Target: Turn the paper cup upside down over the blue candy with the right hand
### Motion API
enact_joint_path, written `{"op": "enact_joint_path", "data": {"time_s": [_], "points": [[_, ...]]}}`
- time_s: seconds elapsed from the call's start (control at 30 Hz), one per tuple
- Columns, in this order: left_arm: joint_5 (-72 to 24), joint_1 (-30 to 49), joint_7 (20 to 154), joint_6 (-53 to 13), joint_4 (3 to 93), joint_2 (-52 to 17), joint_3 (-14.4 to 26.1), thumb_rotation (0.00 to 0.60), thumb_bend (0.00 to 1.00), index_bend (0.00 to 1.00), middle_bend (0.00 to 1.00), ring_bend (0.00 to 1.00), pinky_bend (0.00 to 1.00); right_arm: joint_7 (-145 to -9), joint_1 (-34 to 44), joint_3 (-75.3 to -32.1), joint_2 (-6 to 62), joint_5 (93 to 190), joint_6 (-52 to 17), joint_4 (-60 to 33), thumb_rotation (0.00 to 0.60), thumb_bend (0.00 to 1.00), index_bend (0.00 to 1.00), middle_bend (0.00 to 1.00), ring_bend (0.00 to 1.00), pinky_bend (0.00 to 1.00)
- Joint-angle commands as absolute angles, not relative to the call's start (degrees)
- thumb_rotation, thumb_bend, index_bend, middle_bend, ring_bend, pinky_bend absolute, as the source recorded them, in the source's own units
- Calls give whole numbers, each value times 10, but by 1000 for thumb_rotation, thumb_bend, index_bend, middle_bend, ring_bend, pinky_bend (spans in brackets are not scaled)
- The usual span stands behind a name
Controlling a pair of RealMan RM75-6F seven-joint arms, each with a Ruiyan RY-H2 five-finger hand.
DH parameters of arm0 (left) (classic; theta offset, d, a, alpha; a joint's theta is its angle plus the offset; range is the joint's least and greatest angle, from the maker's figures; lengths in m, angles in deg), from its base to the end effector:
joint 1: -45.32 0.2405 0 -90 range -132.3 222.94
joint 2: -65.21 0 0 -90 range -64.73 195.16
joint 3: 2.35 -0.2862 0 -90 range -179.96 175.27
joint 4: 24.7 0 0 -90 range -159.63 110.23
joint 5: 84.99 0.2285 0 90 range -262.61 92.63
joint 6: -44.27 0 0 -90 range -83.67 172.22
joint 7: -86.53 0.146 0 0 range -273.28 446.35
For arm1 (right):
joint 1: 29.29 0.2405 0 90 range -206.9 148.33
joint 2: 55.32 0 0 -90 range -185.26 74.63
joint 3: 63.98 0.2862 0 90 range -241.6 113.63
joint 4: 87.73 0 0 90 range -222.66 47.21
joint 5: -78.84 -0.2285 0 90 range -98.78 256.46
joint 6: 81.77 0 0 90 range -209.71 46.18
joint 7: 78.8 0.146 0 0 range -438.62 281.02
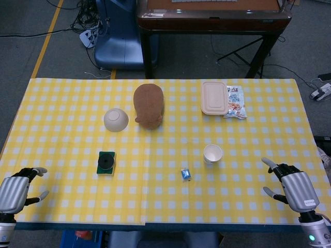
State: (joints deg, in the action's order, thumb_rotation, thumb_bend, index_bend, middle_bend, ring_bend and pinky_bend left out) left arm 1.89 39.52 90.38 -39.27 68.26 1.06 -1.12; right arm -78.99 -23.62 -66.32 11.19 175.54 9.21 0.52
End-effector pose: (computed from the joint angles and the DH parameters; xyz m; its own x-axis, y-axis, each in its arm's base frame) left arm -0.3417 0.1856 0.1456 0.4500 0.0492 0.8917 0.8929 -0.0434 -0.4482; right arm -0.3306 -0.1691 0.1376 0.4277 0.0189 0.9037 -0.8828 -0.2061 0.4221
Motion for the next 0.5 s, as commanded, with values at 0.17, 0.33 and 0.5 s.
{"op": "enact_joint_path", "data": {"time_s": [0.17,0.33,0.5], "points": [[16,397,898,-393,681,13,-11,600,137,432,439,351,523,-811,-224,-660,117,1746,56,13,600,0,206,454,405,510],[20,400,891,-401,684,18,-12,600,137,432,439,351,522,-823,-215,-654,117,1745,41,25,600,0,148,507,484,663],[30,405,876,-413,690,27,-15,600,137,432,439,351,523,-882,-195,-644,111,1746,10,67,600,0,103,795,768,870]]}}
